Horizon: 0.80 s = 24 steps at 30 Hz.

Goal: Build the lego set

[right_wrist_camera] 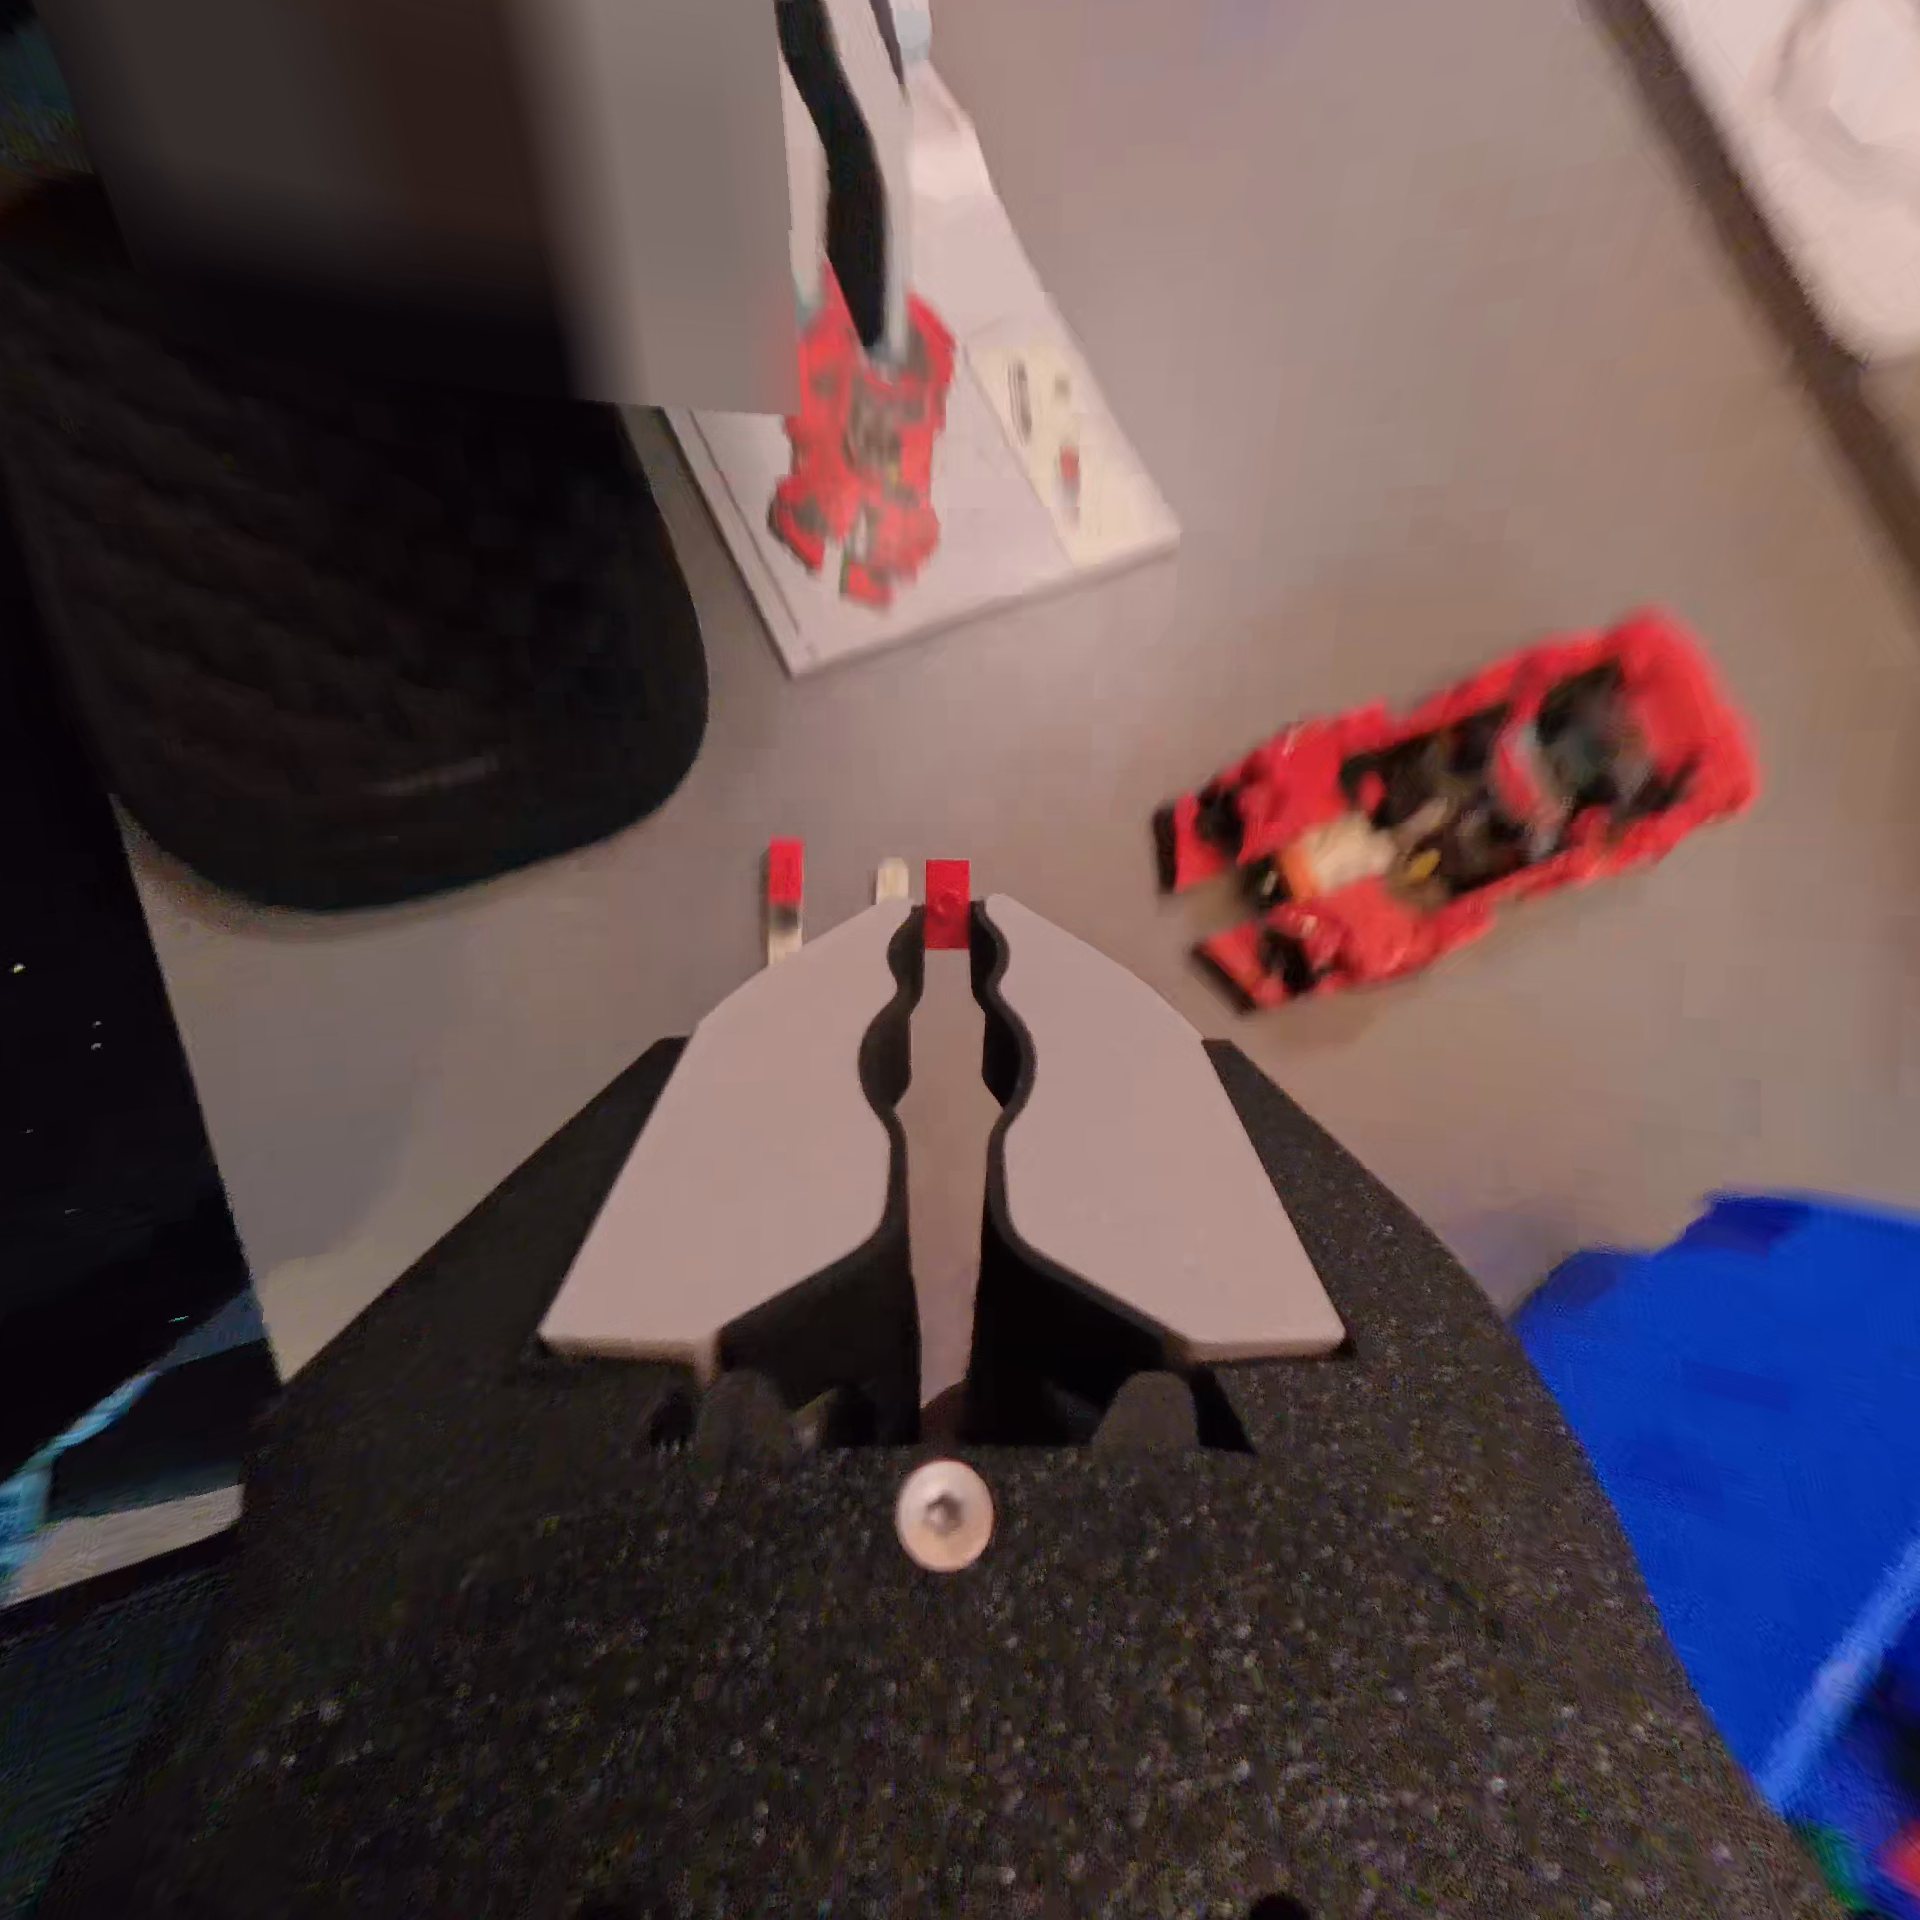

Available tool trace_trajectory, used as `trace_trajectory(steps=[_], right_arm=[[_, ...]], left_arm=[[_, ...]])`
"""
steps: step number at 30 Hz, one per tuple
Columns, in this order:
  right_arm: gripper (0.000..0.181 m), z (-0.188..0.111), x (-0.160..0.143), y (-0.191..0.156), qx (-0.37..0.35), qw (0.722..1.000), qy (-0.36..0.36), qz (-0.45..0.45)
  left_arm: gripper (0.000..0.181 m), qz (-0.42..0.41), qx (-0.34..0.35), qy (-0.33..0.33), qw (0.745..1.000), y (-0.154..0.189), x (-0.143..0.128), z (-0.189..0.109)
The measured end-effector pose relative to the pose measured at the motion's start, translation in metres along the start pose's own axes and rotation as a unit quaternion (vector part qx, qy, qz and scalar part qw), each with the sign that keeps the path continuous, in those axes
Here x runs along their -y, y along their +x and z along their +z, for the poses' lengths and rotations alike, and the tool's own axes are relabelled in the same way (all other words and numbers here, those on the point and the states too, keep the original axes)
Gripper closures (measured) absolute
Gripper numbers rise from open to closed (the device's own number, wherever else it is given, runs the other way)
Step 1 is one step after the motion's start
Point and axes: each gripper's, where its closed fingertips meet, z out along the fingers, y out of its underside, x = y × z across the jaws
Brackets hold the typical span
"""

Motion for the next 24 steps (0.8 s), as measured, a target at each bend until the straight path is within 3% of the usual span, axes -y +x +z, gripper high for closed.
trace_trajectory(steps=[4, 8, 24], right_arm=[[0.173, 0.012, -0.043, -0.006, 0.028, 0.997, -0.045, 0.058], [0.173, 0.022, -0.041, -0.016, 0.049, 0.996, -0.047, 0.049], [0.173, 0.032, -0.044, -0.015, 0.069, 0.990, -0.098, 0.068]], left_arm=[[0.175, 0.136, 0.079, -0.082, 0.984, -0.008, -0.006, 0.000], [0.180, 0.211, 0.097, -0.138, 0.963, -0.004, -0.009, 0.012], [0.181, 0.278, 0.090, -0.244, 0.925, -0.003, -0.027, 0.039]])
